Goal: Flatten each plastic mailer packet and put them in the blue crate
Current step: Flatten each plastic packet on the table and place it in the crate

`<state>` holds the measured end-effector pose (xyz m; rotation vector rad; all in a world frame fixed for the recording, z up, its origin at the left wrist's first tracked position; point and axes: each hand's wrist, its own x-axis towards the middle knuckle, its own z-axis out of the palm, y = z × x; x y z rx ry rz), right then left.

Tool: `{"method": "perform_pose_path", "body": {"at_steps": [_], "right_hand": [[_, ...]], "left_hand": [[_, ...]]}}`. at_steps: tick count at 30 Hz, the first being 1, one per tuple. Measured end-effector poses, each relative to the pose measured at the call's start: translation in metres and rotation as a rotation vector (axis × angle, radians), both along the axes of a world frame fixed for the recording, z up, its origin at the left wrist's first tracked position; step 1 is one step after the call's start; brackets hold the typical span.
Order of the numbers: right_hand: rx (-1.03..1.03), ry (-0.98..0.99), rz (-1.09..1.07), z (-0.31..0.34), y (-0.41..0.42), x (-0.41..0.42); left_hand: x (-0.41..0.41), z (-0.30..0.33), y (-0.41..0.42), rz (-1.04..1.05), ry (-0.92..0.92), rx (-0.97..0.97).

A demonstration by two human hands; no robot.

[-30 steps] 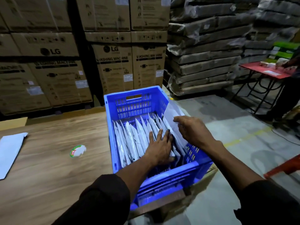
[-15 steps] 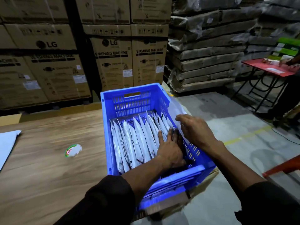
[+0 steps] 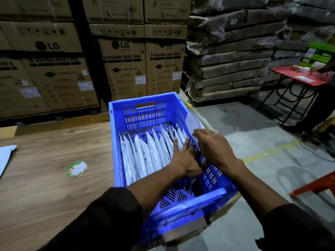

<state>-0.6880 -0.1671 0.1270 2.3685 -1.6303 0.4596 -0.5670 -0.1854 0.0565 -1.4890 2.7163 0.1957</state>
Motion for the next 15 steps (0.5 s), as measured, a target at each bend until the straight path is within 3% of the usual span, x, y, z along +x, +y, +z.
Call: {"method": "perform_pose_path", "body": {"at_steps": [5,12,15], "right_hand": [[-0.006,0.060,0.015,0.003,-0.006,0.010],[0.113,0.110,-0.004,-0.013,-0.014,0.019],[0.133,0.124,-0.034,-0.018,-0.013,0.025]], "left_hand": [[0.000,0.010,-0.022,-0.153,-0.233,0.008],[0.002,0.007,-0.018,-0.127,-0.475,-0.054],[0.008,0.006,-0.012,-0.076,-0.497,-0.056]]}}
